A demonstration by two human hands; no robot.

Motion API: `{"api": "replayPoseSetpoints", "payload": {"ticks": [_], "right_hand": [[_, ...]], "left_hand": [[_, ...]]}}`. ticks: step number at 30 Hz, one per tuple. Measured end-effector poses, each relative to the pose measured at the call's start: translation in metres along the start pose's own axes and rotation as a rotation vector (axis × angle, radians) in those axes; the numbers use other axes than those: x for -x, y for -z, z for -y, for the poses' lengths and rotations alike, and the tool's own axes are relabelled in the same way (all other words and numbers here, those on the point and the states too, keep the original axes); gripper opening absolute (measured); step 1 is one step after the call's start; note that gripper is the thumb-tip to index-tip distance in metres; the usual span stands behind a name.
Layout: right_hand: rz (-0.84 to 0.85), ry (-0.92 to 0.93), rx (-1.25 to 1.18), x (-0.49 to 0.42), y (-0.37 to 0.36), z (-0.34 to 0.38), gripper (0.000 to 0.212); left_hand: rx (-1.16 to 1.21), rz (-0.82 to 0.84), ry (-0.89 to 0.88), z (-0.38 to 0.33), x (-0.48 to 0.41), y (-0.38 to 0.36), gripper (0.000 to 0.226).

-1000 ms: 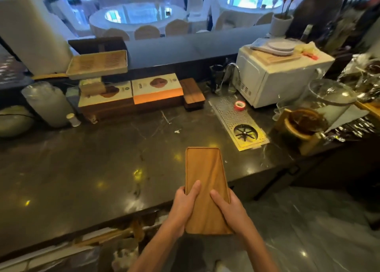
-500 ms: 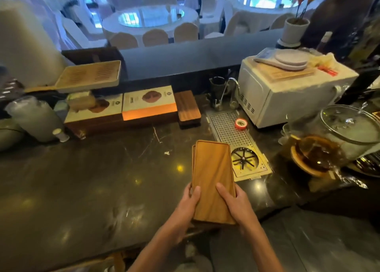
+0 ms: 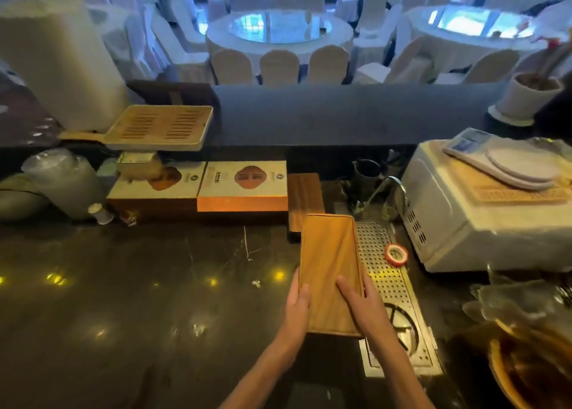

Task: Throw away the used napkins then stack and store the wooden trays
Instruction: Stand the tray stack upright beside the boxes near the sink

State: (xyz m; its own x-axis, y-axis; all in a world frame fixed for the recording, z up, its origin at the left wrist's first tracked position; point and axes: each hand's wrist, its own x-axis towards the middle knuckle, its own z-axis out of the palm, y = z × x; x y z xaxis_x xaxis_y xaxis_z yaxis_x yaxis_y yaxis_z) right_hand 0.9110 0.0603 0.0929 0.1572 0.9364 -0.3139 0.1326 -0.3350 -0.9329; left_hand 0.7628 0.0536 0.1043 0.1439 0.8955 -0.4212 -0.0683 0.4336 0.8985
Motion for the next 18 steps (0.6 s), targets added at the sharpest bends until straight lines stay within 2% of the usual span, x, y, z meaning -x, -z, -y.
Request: {"api": "replayPoseSetpoints", "payload": {"ticks": [4,12,18], "right_hand": [[0.08,0.025,0.018,-0.059,0.012,0.01,0.074],[0.153,-0.012,-0.006,-0.192,-0.001,0.008,0.067],[0.126,-0.014,-0.022,-0.272,-0.028,0.011,0.063]], "left_hand": [[0.009,-0.066,-0.059,-0.018,-0.05,-0.016,0.041],[0.007,-0.295,0.068,-0.032,-0.171,-0.018,0.045],[0.066,-0.468,0.081,-0.035,-0.229,-0.005,0.038]]}}
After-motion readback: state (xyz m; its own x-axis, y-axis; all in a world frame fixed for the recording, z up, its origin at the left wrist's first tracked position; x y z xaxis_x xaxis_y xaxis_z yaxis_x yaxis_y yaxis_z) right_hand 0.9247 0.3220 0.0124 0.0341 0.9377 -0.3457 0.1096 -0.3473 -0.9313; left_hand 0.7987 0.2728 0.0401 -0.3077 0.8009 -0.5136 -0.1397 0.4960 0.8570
